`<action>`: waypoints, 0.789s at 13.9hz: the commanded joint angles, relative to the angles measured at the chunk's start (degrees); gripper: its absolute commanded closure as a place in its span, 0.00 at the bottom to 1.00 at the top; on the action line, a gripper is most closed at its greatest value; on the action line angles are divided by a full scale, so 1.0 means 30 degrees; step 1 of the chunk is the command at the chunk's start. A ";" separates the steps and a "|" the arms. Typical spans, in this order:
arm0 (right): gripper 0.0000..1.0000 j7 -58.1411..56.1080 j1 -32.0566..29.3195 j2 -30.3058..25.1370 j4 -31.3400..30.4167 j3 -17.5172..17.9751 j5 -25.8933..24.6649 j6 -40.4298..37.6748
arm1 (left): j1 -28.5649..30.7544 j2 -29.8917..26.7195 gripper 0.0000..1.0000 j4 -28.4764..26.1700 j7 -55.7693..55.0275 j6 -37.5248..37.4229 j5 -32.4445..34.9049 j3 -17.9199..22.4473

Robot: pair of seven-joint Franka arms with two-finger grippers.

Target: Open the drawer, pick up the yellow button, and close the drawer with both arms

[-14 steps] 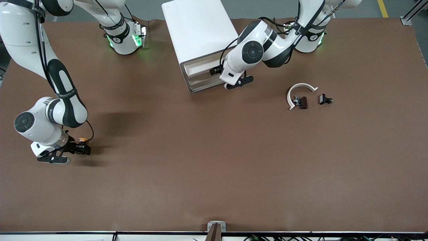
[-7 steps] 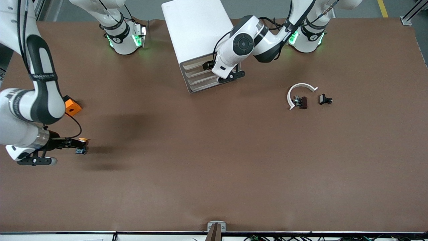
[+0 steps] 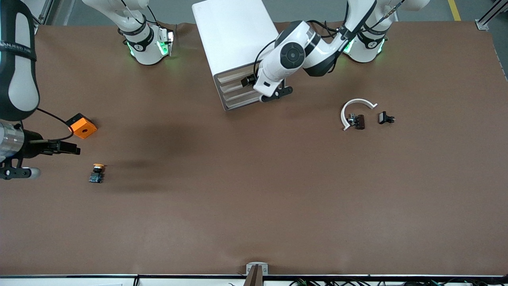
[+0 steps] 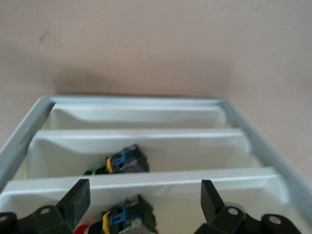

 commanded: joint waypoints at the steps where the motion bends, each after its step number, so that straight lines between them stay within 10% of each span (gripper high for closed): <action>1: 0.00 0.0372 -0.0001 -0.0552 0.0596 0.0033 -0.0186 -0.1268 | 0.2078 0.0180 0.00 0.1367 0.0145 -0.0240 0.0512 -0.0132; 11: 0.00 0.0575 -0.0089 -0.0523 0.3325 -0.0055 -0.0100 -0.5014 | 1.0690 -0.0288 0.00 0.4416 0.3645 -0.2755 0.9003 -0.0161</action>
